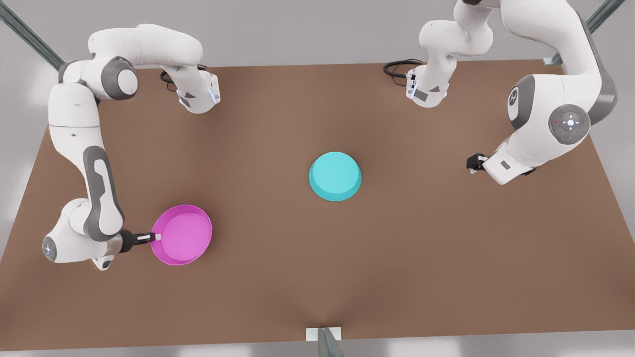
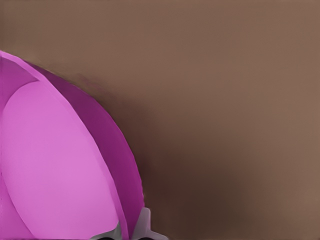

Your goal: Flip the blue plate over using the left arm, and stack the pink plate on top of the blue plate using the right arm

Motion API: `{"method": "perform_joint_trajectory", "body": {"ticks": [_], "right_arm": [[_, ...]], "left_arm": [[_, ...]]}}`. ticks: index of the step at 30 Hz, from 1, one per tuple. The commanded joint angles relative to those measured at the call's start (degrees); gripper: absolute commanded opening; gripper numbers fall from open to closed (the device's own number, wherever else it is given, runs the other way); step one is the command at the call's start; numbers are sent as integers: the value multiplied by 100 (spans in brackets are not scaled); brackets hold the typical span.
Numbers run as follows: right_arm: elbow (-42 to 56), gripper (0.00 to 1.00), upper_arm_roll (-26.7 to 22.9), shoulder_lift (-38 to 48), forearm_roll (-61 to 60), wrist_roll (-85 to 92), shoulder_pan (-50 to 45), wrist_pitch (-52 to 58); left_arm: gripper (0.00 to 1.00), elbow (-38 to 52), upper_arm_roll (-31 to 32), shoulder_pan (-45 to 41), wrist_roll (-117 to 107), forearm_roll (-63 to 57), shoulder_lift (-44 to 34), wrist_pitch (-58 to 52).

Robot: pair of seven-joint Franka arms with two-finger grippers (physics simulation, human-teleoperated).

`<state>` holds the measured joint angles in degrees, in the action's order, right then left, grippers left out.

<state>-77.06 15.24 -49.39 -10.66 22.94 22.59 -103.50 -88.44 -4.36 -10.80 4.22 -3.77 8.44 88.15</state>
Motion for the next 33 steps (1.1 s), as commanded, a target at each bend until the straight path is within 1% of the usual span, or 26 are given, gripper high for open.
{"method": "perform_joint_trajectory", "body": {"ticks": [1,3,8,13,14,16,18,21,25,28,29,33], "right_arm": [[-2,21,49,0,20,-9,8,14],[-20,21,287,-18,-41,17,8,31],[-55,21,392,-9,-191,0,-536,31],[-274,21,928,35,-182,-18,-1055,-390],[-406,21,1112,114,-156,-35,-1108,-574],[-494,21,1236,176,-156,-246,-1415,-707],[-644,21,1517,211,-129,-607,-1512,-883],[-749,21,1649,334,-112,-1151,-1837,-953],[-846,21,1693,501,-86,-1863,-2461,-1120],[-1294,21,1702,677,-42,-2109,-2699,-1612],[-1347,21,1807,712,-33,-2285,-2751,-1656],[-1566,21,1807,843,-33,-2496,-2945,-1876]], "left_arm": [[100,2,5,-1,0,-1,0,0],[100,2,5,-1,0,-1,0,0],[100,2,5,-1,0,-1,0,0],[100,-6,-4,7,0,-1,0,0],[100,-6,5,-1,0,-1,0,0],[100,2,-4,-1,9,-1,0,0],[100,-6,-4,-1,0,-1,0,0],[100,-6,-4,8,0,-1,0,0],[100,-6,-4,8,0,-1,0,0],[100,-6,-4,8,0,-1,0,-9],[100,-6,-4,8,0,-1,0,-9],[100,-6,-4,-1,0,-1,0,-9]]}}
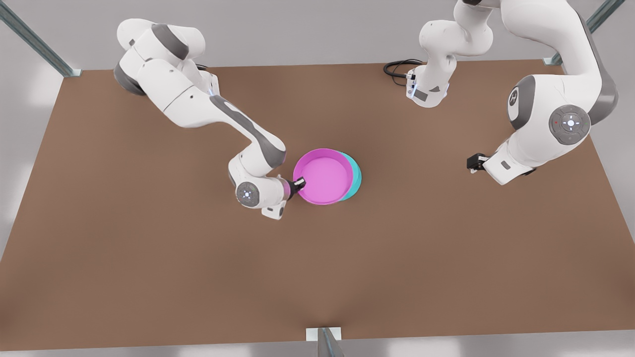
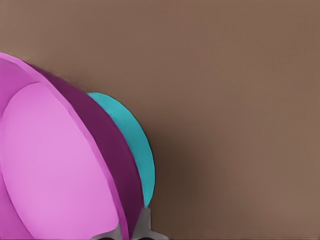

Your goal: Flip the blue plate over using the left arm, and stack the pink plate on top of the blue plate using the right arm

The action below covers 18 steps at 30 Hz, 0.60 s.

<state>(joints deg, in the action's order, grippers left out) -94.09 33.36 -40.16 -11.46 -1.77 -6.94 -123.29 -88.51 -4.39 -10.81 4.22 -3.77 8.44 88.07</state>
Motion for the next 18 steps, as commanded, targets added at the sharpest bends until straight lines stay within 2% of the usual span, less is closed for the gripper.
{"method": "perform_joint_trajectory", "body": {"ticks": [1,6,14,15,16,17,18], "right_arm": [[-40,21,21,16,47,-26,-1,-11],[-277,21,241,43,47,-307,-194,-416],[-506,21,250,78,47,-316,-300,-723],[-505,49,250,78,47,-456,-308,-723],[-514,88,250,78,47,-474,-308,-741],[-505,100,250,78,47,-474,-308,-749],[-505,100,250,78,47,-474,-317,-758]], "left_arm": [[100,0,0,9,0,-1,0,0],[100,0,0,0,-9,8,0,-26],[100,0,0,0,-9,8,0,-35],[100,0,0,0,-9,8,0,-35],[100,0,0,0,-9,8,0,-35],[100,0,8,0,-9,8,0,-35],[100,0,0,0,-9,8,0,-44]]}}
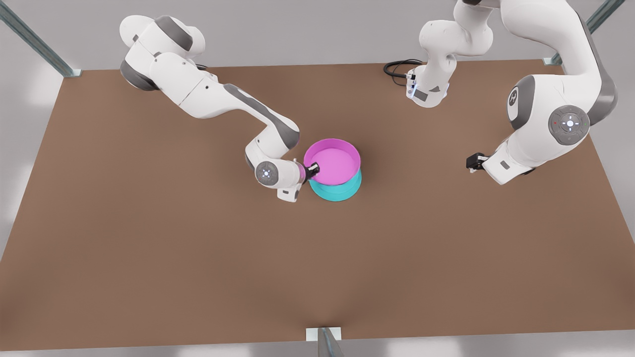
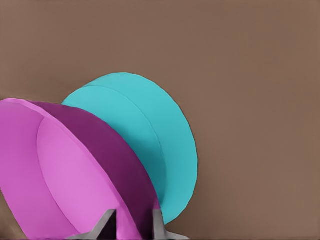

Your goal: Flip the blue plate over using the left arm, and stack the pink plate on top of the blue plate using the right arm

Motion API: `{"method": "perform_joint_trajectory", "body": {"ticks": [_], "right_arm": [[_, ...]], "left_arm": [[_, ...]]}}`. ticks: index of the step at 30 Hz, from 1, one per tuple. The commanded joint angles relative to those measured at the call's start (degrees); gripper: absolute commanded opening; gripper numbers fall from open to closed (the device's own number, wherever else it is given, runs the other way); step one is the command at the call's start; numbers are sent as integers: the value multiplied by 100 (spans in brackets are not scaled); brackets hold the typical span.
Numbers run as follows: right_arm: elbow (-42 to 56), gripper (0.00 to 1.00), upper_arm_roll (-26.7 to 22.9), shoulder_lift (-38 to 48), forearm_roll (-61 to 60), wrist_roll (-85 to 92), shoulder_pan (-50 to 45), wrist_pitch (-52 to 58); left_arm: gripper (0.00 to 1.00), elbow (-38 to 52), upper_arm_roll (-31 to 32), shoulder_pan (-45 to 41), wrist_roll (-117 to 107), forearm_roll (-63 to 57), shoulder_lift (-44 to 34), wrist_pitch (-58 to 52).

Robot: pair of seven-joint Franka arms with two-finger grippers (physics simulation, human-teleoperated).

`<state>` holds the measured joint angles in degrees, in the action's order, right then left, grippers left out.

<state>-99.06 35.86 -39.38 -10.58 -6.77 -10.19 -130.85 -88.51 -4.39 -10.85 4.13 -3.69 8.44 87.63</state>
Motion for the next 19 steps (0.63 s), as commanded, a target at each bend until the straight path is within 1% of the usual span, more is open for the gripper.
{"method": "perform_joint_trajectory", "body": {"ticks": [1,6,7,8,9,10,11,12,13,14,15,16,17,19], "right_arm": [[1,100,0,0,-40,26,0,-2],[88,100,9,0,-40,44,-1,-38],[832,100,9,79,-40,96,157,689],[1906,100,-78,88,152,79,500,1807],[2399,100,-61,123,1205,96,886,2230],[2681,100,-61,132,2173,114,1186,2564],[2909,100,-52,132,2657,114,1545,3037],[3340,100,-184,141,2702,123,1757,3601],[3437,100,-1184,527,2317,447,1626,3698],[2770,100,-2555,1370,1525,1160,1266,3689],[2252,100,-2830,1880,1313,1072,1274,3698],[1926,100,-2830,2153,1287,458,1362,3733],[1926,100,-2821,2136,1226,395,1467,3918],[1917,100,-2830,2136,1155,404,1476,3944]], "left_arm": [[100,0,8,4,0,0,0,0],[100,0,8,4,0,0,0,-9],[100,0,-1,4,0,0,0,-9],[100,0,-1,4,0,0,0,-9],[100,0,8,4,0,0,0,-9],[100,9,-1,4,0,-1,0,-9],[100,0,-1,4,0,0,0,0],[100,0,8,4,0,0,0,0],[100,9,-1,4,0,0,0,-9],[100,9,8,4,0,-9,0,0],[100,9,-1,4,0,-9,0,0],[100,9,8,4,0,-1,0,-9],[100,9,-1,4,0,-9,0,0],[100,9,8,4,0,-9,0,0]]}}
